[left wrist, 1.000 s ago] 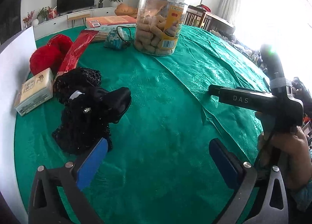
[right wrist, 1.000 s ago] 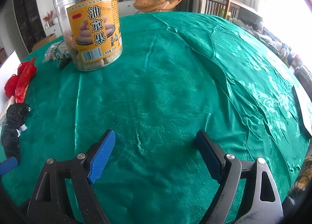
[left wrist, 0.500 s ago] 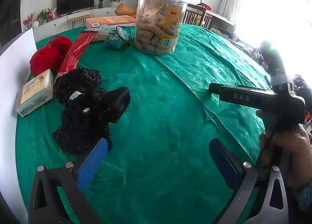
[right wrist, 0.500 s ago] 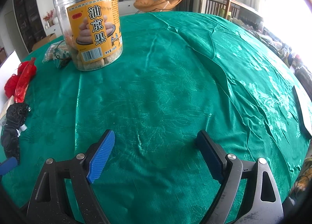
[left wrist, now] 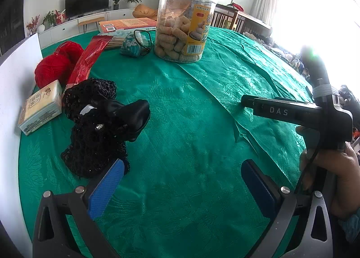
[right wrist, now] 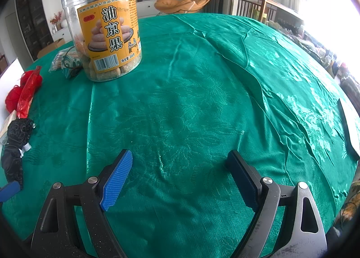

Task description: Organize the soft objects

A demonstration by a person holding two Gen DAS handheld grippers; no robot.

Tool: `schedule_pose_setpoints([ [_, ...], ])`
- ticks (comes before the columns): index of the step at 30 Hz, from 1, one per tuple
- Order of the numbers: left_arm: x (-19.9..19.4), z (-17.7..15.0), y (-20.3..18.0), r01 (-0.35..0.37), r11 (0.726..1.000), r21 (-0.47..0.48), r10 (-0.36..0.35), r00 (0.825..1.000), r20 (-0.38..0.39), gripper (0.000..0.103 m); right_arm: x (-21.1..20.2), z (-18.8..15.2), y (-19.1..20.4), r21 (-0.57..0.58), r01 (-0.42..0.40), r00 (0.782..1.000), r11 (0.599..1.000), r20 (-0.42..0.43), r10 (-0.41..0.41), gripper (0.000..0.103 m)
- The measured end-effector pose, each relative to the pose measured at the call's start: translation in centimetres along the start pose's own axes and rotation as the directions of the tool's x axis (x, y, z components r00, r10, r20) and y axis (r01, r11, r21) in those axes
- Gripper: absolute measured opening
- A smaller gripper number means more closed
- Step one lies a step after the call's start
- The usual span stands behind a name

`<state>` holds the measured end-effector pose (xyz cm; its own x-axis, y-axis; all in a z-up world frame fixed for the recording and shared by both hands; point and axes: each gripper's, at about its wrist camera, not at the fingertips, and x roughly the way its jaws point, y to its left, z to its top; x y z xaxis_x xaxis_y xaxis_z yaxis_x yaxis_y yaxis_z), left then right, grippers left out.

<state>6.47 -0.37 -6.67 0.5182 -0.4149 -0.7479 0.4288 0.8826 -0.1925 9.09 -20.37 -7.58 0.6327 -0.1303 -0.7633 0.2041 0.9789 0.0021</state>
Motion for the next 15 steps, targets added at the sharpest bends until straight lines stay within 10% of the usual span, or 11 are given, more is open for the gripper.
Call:
schedule_pose_setpoints([
  [15, -0.04, -0.04, 0.02, 0.002, 1.0, -0.002, -0.002, 1.0, 0.001, 0.103, -0.05, -0.02, -0.02, 0.001, 0.001, 1.0, 1.0, 0.0, -0.001, 0.089],
])
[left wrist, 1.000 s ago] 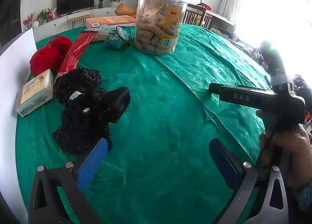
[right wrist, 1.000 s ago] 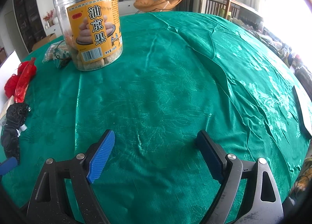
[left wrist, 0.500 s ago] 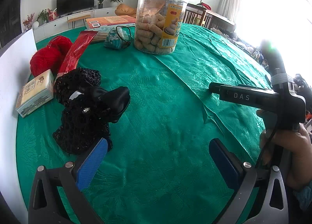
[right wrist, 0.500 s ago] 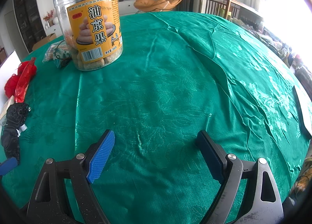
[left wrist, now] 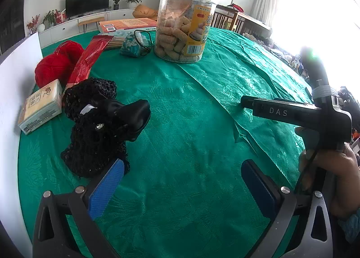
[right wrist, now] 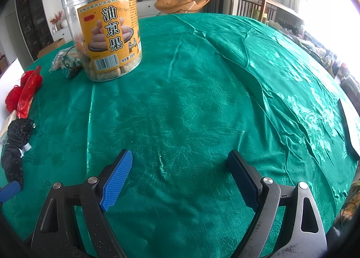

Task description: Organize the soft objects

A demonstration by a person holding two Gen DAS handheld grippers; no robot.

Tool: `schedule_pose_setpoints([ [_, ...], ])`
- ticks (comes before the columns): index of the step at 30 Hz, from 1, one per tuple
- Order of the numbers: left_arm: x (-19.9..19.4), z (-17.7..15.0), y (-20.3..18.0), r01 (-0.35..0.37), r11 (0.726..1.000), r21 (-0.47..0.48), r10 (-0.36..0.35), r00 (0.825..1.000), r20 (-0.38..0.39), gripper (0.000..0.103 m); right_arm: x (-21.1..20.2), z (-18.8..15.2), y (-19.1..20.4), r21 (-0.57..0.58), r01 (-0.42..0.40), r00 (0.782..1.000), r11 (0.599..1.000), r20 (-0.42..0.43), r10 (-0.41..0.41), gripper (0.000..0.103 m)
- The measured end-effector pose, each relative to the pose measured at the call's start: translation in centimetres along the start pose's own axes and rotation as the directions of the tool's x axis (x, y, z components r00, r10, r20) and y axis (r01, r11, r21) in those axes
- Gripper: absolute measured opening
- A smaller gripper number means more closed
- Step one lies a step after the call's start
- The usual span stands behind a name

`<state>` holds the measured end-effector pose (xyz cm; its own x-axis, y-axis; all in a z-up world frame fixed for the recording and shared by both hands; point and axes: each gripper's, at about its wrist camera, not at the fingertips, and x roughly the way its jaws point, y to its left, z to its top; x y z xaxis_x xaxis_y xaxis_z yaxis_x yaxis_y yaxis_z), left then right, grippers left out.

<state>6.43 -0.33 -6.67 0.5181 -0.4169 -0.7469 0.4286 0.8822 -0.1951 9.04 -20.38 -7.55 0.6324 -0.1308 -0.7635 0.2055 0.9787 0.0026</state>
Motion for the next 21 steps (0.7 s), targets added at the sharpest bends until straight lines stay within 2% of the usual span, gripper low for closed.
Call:
schedule_pose_setpoints([
  [6, 0.0, -0.5, -1.0, -0.058, 0.998, 0.035, 0.06, 0.997, -0.05, 0.103, 0.0, 0.0, 0.0, 0.001, 0.0, 1.0, 1.0, 0.0, 0.0, 0.089],
  [9, -1.9, -1.0, -1.1, 0.006, 1.0, -0.001, -0.006, 0.999, -0.047, 0.103, 0.0, 0.0, 0.0, 0.001, 0.0, 1.0, 1.0, 0.0, 0.0, 0.089],
  [11, -3.3, -0.2, -0.5, 0.01, 0.999, -0.04, -0.011, 1.0, -0.025, 0.103, 0.0, 0.0, 0.0, 0.001, 0.001, 1.0, 1.0, 0.0, -0.001, 0.089],
  [13, -4.3, 1.2, 0.5, -0.023, 0.998, -0.066, 0.023, 1.0, 0.006, 0.103, 0.0, 0.0, 0.0, 0.001, 0.001, 1.0, 1.0, 0.0, -0.001, 0.089],
  [15, -4.5, 3.2, 2.1, -0.085, 0.99, -0.112, 0.088, 0.996, 0.021, 0.103, 0.0, 0.0, -0.1, 0.002, 0.001, 1.0, 1.0, 0.0, -0.001, 0.089],
  [17, -3.2, 4.8, 3.8, -0.118, 0.978, -0.17, 0.116, 0.993, -0.023, 0.103, 0.0, 0.0, -0.1, 0.002, 0.001, 1.0, 1.0, 0.0, -0.001, 0.089],
  [21, 2.1, 5.7, 6.7, -0.148, 0.952, -0.27, 0.102, 0.979, -0.177, 0.102, 0.0, 0.0, 0.0, 0.002, 0.001, 1.0, 1.0, 0.0, -0.001, 0.089],
])
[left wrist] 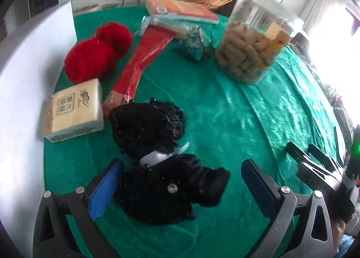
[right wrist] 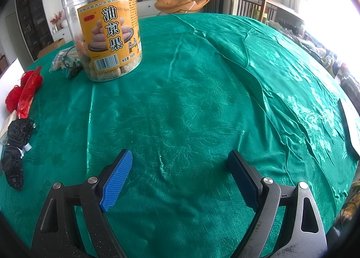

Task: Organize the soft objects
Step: 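Move right tool onto the black lace item while left tool approaches the red snack packet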

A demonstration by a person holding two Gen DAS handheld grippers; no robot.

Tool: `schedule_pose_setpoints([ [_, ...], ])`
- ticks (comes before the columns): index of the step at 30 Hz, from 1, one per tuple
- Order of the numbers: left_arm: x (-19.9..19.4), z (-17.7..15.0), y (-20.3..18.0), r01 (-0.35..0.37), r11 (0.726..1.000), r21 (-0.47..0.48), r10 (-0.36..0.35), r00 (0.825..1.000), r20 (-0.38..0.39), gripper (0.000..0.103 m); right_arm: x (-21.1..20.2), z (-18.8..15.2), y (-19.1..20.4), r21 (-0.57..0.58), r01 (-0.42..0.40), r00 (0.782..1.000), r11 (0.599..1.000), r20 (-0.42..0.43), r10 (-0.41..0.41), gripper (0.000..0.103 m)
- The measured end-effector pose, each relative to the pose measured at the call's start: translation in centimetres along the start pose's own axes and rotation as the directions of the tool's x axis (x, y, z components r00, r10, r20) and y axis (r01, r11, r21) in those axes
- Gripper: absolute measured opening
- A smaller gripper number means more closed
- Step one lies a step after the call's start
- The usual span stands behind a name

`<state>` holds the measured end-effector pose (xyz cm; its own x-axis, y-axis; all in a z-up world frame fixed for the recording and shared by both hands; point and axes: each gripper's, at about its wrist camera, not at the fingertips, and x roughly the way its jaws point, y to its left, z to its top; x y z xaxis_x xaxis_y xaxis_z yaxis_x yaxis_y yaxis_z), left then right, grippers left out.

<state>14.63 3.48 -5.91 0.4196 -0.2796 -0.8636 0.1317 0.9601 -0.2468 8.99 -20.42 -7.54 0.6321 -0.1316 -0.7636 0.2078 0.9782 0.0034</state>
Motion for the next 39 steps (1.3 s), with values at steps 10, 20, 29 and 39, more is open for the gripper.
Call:
schedule_pose_setpoints([
  [10, -2.9, 4.5, -6.7, 0.553, 0.833, 0.036, -0.554, 0.83, 0.074, 0.063, 0.0, 0.0, 0.0, 0.001, 0.0, 1.0, 1.0, 0.0, 0.0, 0.089],
  [20, -6.6, 1.5, -2.6, 0.213, 0.966, 0.147, -0.233, 0.963, 0.136, 0.089, 0.0, 0.0, 0.0, 0.002, 0.0, 1.0, 1.0, 0.0, 0.0, 0.089],
  [29, -8.9, 3.3, 0.3, 0.186, 0.979, 0.079, -0.195, 0.972, 0.128, 0.089, 0.0, 0.0, 0.0, 0.002, 0.001, 1.0, 1.0, 0.0, -0.001, 0.089],
  [39, -7.4, 9.3, 2.8, 0.062, 0.998, 0.019, -0.064, 0.996, 0.066, 0.089, 0.0, 0.0, 0.0, 0.003, 0.001, 1.0, 1.0, 0.0, -0.001, 0.089],
])
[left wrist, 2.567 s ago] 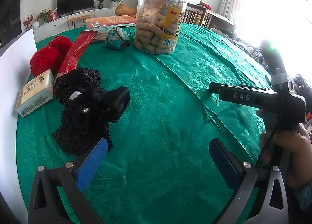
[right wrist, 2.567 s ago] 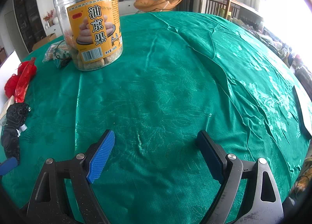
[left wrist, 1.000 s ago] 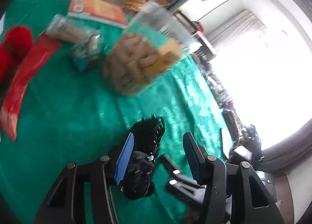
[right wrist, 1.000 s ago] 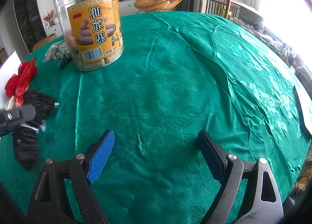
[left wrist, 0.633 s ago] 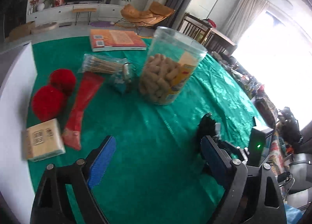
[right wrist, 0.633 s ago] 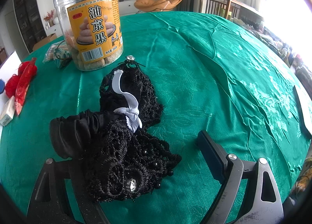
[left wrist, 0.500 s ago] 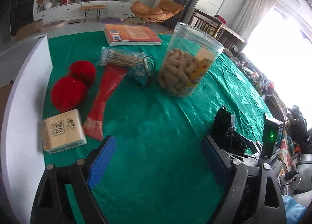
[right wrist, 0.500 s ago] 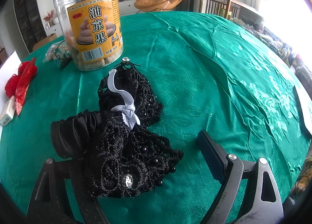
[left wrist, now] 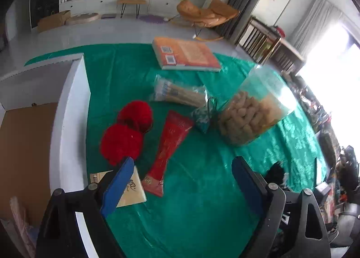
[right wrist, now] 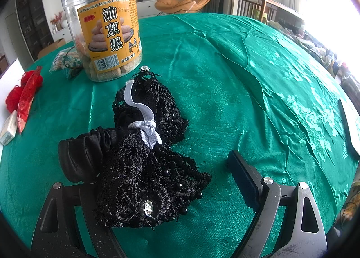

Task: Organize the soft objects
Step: 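Move right tool onto the black lace item while left tool approaches the red snack packet, then grasp the black lace item with right tool while left tool grasps the red snack packet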

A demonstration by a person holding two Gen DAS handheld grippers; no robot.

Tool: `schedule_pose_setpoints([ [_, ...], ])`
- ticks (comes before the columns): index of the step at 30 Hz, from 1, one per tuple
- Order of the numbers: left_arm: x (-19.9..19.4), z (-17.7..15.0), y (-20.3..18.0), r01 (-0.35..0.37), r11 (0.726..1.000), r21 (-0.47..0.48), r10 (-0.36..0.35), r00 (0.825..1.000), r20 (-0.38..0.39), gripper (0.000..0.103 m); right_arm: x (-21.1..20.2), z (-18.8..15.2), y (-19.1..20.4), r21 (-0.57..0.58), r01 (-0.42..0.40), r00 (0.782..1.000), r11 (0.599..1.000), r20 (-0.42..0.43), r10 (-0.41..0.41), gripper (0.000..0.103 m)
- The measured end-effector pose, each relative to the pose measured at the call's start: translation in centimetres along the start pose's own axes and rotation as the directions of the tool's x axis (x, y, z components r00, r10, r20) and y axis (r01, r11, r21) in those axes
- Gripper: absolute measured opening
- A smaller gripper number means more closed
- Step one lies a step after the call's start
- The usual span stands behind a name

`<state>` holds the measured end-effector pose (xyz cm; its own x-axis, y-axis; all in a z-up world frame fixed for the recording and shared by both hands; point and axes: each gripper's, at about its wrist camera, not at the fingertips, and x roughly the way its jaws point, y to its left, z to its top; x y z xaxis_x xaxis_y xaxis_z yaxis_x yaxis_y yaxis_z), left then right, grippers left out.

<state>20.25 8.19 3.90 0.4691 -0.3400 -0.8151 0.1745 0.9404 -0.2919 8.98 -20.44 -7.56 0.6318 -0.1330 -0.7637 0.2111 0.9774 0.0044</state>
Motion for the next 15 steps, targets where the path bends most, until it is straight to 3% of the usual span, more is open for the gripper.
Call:
schedule_pose_setpoints([
  [3, 4.2, -1.0, -2.8, -0.067, 0.982, 0.175, 0.082, 0.993, -0.082, 0.088, 0.0, 0.0, 0.0, 0.0, 0.0, 1.0, 1.0, 0.0, 0.0, 0.089],
  [6, 8.3, -1.7, -4.7, -0.199, 0.925, 0.323, 0.236, 0.969, -0.079, 0.088, 0.0, 0.0, -0.1, 0.001, 0.0, 1.0, 1.0, 0.0, 0.0, 0.089],
  [9, 11.0, -1.9, -4.3, -0.278, 0.905, 0.323, 0.321, 0.943, -0.088, 0.083, 0.0, 0.0, 0.0, 0.001, 0.0, 1.0, 1.0, 0.0, 0.0, 0.089],
  [10, 11.3, -1.9, -4.1, -0.265, 0.915, 0.305, 0.308, 0.946, -0.1, 0.067, 0.0, 0.0, 0.0, 0.001, 0.0, 1.0, 1.0, 0.0, 0.0, 0.089],
  [11, 11.4, -2.1, -4.1, -0.241, 0.926, 0.291, 0.282, 0.953, -0.109, 0.042, 0.0, 0.0, 0.0, 0.001, 0.0, 1.0, 1.0, 0.0, 0.0, 0.089],
  [13, 10.9, -2.3, -4.5, -0.12, 0.962, 0.247, 0.16, 0.975, -0.153, 0.032, 0.0, 0.0, 0.0, 0.001, 0.001, 1.0, 1.0, 0.0, -0.001, 0.089],
  [14, 10.3, -2.4, -4.6, 0.003, 0.983, 0.182, 0.032, 0.981, -0.189, 0.032, 0.0, 0.0, 0.0, 0.001, 0.001, 1.0, 1.0, 0.0, -0.001, 0.089],
  [15, 9.8, -2.4, -4.9, 0.082, 0.987, 0.135, -0.053, 0.978, -0.202, 0.032, 0.0, 0.0, -0.1, 0.001, 0.001, 1.0, 1.0, 0.0, -0.001, 0.089],
])
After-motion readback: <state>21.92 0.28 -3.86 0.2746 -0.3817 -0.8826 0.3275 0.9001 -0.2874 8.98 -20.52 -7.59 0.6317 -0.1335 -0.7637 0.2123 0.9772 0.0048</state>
